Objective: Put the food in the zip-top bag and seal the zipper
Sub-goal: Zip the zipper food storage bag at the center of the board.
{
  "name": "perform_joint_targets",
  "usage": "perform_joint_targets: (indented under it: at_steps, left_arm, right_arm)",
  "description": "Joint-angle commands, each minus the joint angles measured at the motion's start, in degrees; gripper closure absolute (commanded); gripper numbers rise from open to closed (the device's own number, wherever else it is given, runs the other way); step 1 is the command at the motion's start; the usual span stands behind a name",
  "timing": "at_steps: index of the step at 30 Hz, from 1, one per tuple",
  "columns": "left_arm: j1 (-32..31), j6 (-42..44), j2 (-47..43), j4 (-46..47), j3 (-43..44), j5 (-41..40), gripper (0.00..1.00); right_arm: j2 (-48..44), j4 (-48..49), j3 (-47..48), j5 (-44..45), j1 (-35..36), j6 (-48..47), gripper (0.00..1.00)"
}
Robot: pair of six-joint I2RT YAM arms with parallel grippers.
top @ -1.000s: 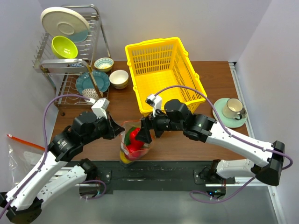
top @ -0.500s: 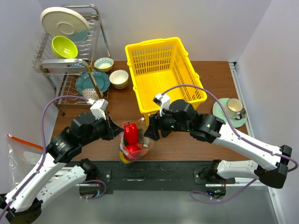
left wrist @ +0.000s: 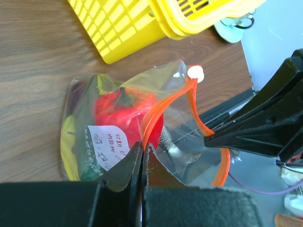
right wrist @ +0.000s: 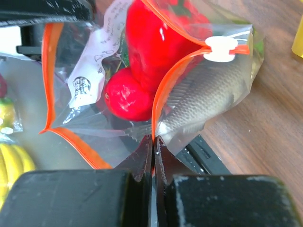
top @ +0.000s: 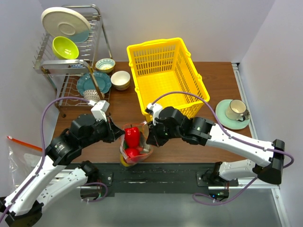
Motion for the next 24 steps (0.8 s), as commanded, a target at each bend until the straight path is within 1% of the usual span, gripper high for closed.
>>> perform_joint_targets:
  at_steps: [1,2,6,8,13,18,19,20,21,23,24]
  left_arm:
    - [0.02,1.24,1.16,2.99,2.7,5.14,1.0]
    - [-0.06,1.24,1.43,3.44,2.79,7.5,1.0]
    - [0.02,1.07,2.66,6.69,2.88,12.61,1.0]
    - [-0.06,0.81,3.44,8.88,2.7,15.42,1.0]
    - [0.02,-1.39,5.12,18.27,-2.13,22.54,1.0]
    - [-0.24,-2.79,8.28,26.28,-7.57,26.94,1.0]
    - [-0.33,-2.89,8.81,28.56,-8.02,27.91,1.0]
    - [-0.59,-2.89,9.86,29.54,-8.28,28.18,1.0]
    - [-0.85,-2.45,10.48,29.98,-8.2,28.18,1.0]
    - [-1.99,-1.57,12.58,30.95,-7.59,28.44,1.0]
    - [-2.61,-0.44,13.46,31.21,-6.54,28.53,1.0]
  right_arm:
    - [-5.36,4.13,3.47,-1.07,0.27,2.66,1.0]
    - [-5.98,5.27,3.56,-0.99,0.35,3.02,1.0]
    - [-8.97,7.91,2.86,0.59,0.27,5.65,1.0]
    - [-10.98,10.71,1.72,1.73,0.27,7.85,1.0]
    - [-15.91,21.33,-8.73,7.35,0.27,16.18,1.0]
    - [-19.78,28.64,-19.09,12.89,0.27,23.14,1.0]
    - [-20.39,31.0,-20.42,13.95,0.26,24.98,1.0]
    - [-21.09,31.9,-21.66,16.83,0.35,25.78,1.0]
    - [-22.49,32.95,-23.84,17.73,0.35,26.31,1.0]
    - [-24.17,34.37,-25.09,19.84,0.53,26.75,1.0]
    - [-25.92,34.37,-25.88,22.28,0.79,26.58,1.0]
